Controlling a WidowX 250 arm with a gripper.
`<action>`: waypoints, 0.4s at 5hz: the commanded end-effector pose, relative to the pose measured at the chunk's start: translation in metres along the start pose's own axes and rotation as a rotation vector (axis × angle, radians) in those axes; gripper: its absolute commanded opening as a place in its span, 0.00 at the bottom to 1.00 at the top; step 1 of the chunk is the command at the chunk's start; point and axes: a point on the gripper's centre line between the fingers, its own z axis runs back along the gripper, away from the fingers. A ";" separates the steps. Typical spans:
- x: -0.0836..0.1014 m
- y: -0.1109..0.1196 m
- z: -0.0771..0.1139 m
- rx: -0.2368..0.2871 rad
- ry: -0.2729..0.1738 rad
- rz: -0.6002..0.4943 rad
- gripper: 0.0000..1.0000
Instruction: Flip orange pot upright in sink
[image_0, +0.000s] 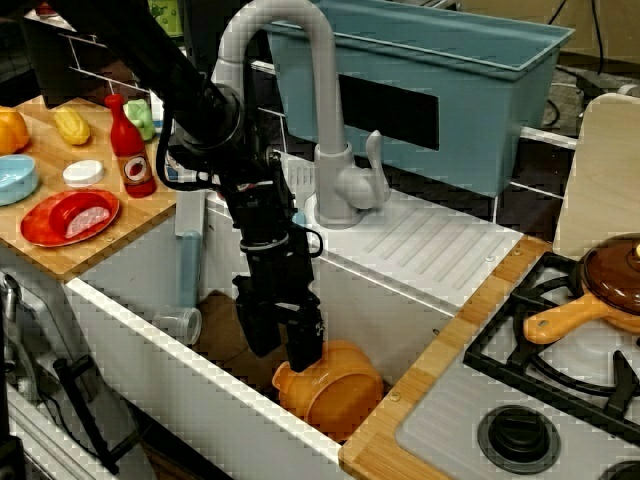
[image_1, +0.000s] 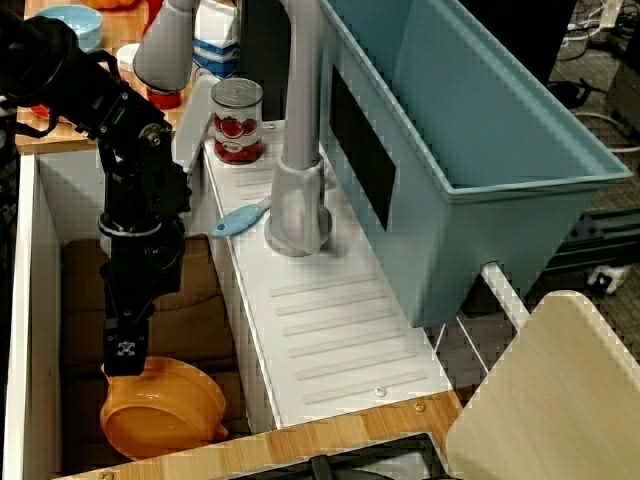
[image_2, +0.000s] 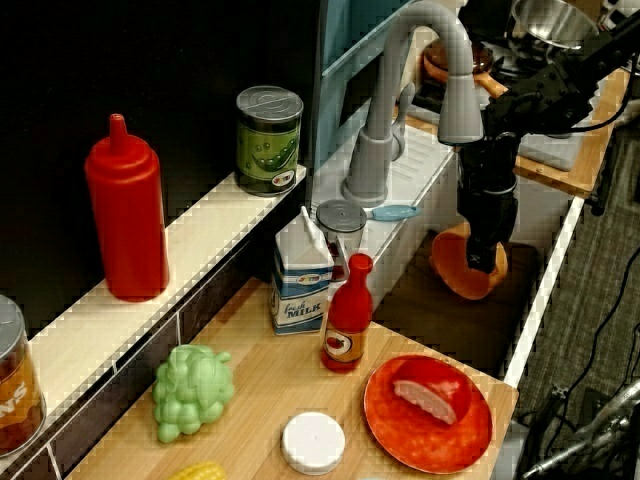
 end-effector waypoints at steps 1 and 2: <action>0.006 0.002 0.008 -0.014 -0.023 -0.017 1.00; 0.008 -0.004 0.006 -0.023 -0.014 -0.033 1.00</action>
